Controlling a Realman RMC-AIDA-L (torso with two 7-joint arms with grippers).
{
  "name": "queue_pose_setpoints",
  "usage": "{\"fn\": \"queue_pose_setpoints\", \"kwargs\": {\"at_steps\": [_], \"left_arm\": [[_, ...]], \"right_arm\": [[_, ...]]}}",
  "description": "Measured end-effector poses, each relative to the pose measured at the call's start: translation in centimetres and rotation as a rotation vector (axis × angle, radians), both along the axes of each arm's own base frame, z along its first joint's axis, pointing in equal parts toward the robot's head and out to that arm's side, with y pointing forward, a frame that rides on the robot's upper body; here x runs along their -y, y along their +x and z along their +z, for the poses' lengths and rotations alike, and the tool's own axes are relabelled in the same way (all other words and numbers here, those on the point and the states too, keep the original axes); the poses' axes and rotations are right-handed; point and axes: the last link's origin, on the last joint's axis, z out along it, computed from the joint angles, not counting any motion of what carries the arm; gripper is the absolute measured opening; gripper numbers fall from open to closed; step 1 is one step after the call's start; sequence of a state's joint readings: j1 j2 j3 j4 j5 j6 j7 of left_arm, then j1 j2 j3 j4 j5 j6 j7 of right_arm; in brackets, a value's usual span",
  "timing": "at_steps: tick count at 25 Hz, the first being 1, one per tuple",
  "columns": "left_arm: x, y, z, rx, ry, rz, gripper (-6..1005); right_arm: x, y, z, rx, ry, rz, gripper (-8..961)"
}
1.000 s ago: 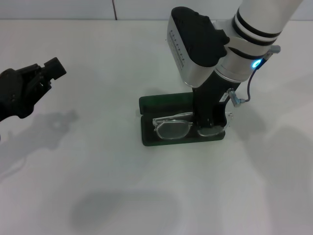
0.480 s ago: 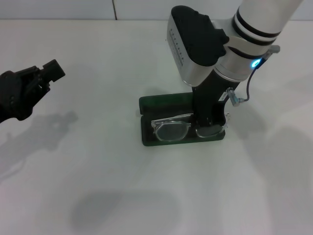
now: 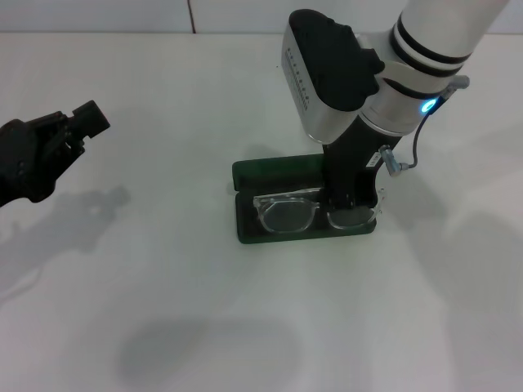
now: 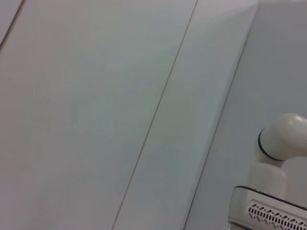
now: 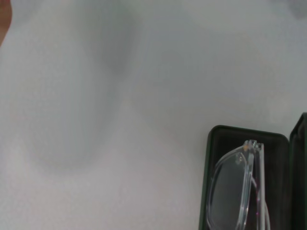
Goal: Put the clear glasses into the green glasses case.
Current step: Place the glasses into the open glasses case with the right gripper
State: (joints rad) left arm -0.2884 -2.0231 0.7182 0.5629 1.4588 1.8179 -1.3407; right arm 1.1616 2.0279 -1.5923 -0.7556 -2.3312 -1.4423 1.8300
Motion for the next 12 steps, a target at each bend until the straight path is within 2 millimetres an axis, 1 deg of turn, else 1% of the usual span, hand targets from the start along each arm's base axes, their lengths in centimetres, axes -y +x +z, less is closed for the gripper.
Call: {"fn": "queue_pose_setpoints", "kwargs": {"at_steps": [12], "left_arm": [[0.0,-0.02,0.03,0.001,0.002,0.001,57]], "right_arm": [[-0.11,-0.02,0.07,-0.001,0.008,0.006,79]]}}
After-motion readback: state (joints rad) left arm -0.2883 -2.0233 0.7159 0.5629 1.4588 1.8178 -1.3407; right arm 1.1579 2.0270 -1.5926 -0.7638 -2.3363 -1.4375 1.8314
